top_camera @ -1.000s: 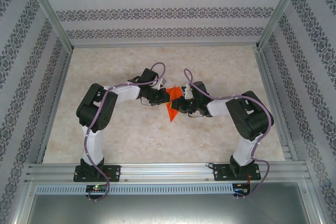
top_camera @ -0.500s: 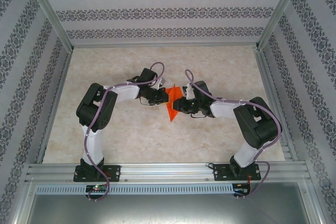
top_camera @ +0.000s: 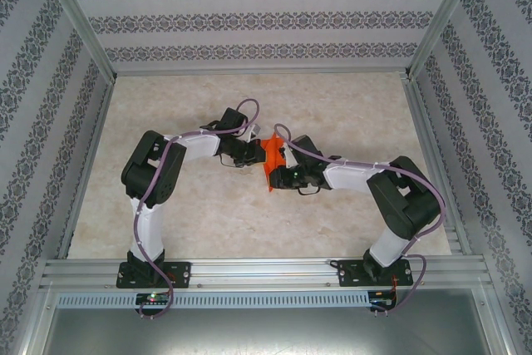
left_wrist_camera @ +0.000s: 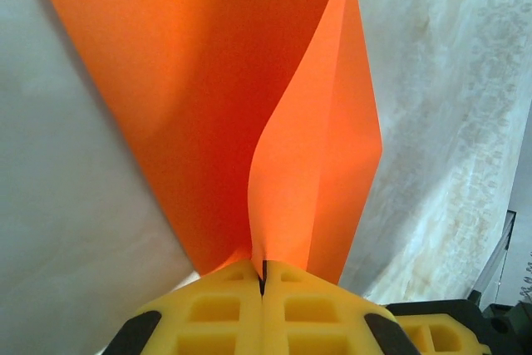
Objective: Fold a paper plane with a square sheet of paper (pick it up from the middle)
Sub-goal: Fourth fold the wing at the center of the table.
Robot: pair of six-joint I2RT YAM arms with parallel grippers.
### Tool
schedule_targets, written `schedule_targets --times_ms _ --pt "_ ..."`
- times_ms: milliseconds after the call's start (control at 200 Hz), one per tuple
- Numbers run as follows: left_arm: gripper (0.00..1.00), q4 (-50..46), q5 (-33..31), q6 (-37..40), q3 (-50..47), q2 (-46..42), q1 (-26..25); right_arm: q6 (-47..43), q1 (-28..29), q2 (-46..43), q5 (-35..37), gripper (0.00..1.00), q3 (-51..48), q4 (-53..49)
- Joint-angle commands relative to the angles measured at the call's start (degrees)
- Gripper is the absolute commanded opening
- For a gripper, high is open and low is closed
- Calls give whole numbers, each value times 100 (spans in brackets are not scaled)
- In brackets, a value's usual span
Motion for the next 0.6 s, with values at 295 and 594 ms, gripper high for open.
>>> schedule_targets --times_ms 295,594 --pt "0 -149 101 191 128 129 83 -444 242 289 518 29 383 -482" --pt "0 -169 82 221 101 142 126 -722 468 456 1030 28 652 -1074"
